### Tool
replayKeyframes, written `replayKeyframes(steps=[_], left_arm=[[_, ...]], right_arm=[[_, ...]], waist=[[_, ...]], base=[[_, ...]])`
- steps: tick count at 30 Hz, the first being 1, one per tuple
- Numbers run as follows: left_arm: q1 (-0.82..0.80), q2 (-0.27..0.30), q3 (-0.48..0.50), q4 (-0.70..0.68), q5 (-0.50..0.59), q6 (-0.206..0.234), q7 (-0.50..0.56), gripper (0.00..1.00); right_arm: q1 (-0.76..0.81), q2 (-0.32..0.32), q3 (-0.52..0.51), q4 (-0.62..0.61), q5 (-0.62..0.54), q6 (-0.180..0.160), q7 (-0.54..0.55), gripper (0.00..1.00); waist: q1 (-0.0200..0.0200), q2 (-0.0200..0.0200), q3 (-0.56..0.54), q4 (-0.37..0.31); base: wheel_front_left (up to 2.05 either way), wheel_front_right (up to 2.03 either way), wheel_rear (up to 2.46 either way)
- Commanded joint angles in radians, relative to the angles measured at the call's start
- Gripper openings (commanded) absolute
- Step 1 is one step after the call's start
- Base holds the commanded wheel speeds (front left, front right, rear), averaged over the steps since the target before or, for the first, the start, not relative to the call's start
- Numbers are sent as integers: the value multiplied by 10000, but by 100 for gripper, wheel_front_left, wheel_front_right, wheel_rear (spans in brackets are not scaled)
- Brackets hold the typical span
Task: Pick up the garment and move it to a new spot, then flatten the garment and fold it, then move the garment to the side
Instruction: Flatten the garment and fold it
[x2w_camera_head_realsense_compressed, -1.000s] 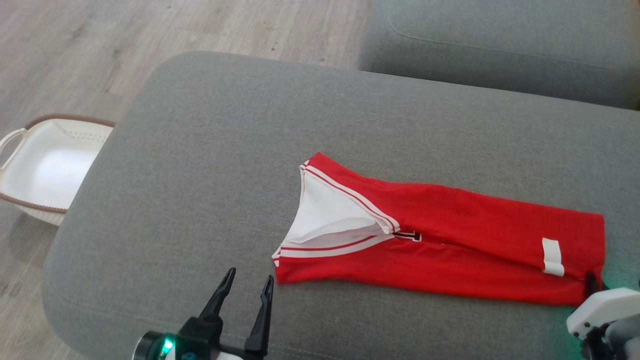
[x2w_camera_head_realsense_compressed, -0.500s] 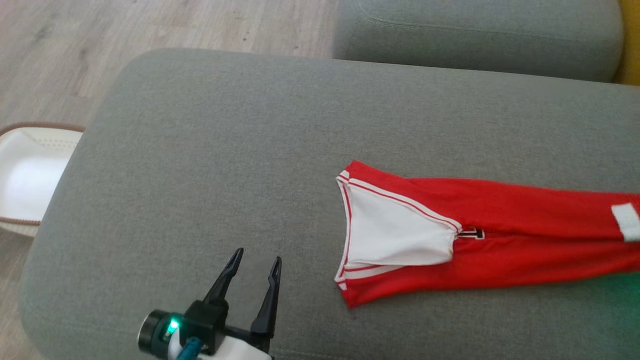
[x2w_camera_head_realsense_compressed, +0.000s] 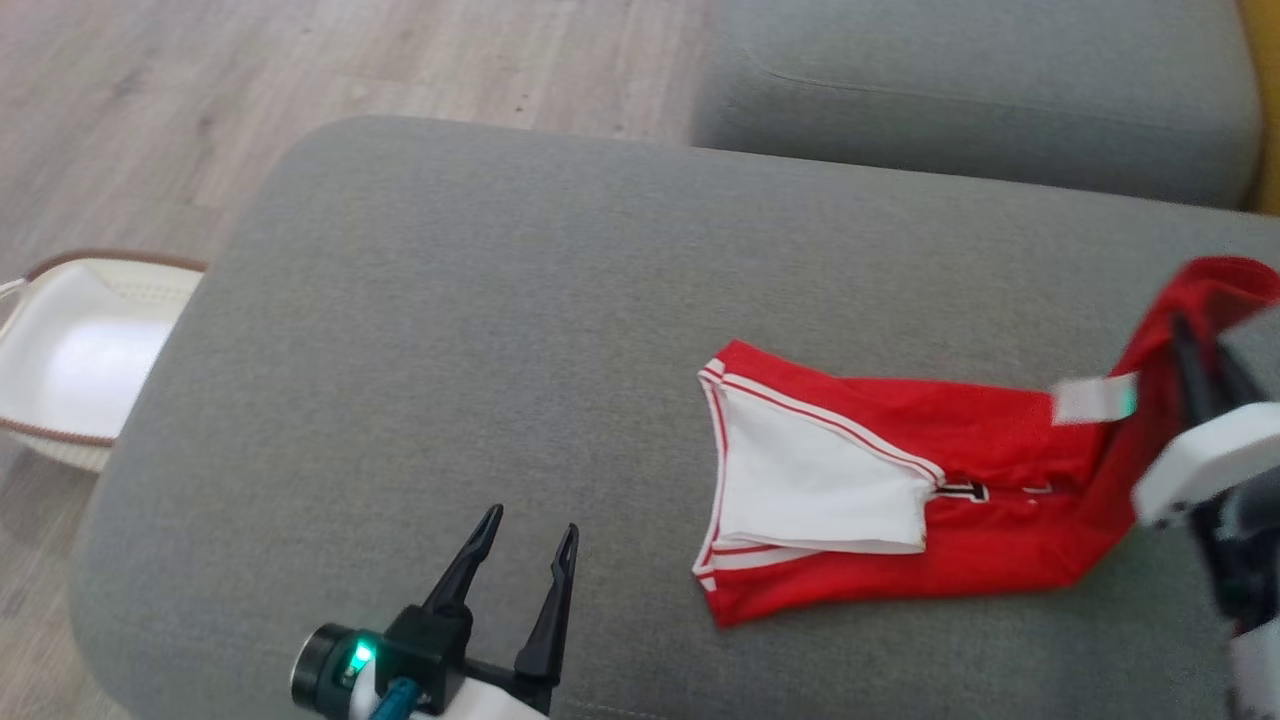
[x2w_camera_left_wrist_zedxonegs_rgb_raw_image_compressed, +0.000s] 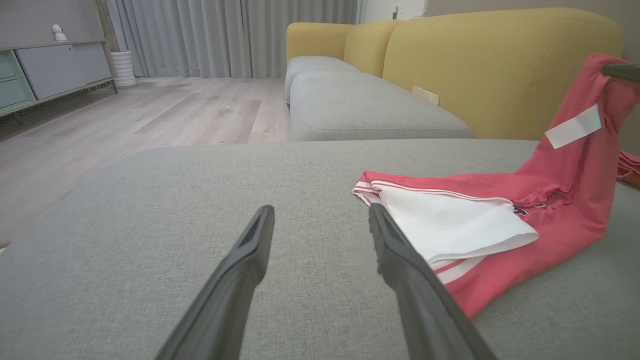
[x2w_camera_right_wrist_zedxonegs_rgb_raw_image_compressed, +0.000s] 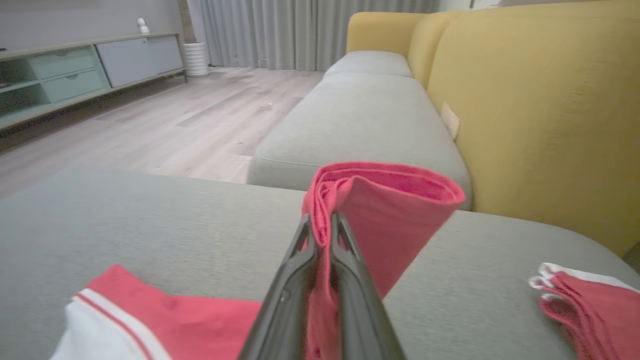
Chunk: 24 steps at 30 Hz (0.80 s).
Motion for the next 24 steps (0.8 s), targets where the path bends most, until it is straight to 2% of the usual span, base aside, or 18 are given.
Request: replayKeyframes(steps=[1, 5, 9, 17, 23, 24], left_arm=[[-374, -115, 266, -292, 0, -22, -124, 100], [-388, -118, 218, -279, -42, -6, -124, 100], [-437, -119, 166, -252, -140, 24, -124, 100], [-537, -121, 76, -289, -186, 53, -124, 100], [-529, -121, -17, -283, -243, 96, -124, 100], [-536, -121, -42, -284, -256, 103, -124, 100]], right_arm=[[14, 98, 344, -900, -95, -9, 224, 0], [384, 959, 899, -1968, -101, -9, 749, 0], [675, 1516, 1597, -2083, 5, -9, 890, 0], [735, 1988, 3195, -1185, 320, -9, 664, 0], [552, 2111, 3985, -237, 540, -9, 344, 0], [501, 2121, 4045, -80, 644, -9, 278, 12]], waist=[[0, 0, -74, 230], [0, 0, -112, 539], [0, 0, -107, 832], [0, 0, -49, 1176], [0, 0, -51, 1243], [0, 0, -50, 1245]], base=[[0, 0, 0], [0, 0, 0], [0, 0, 0], [0, 0, 0], [0, 0, 0], [0, 0, 0]])
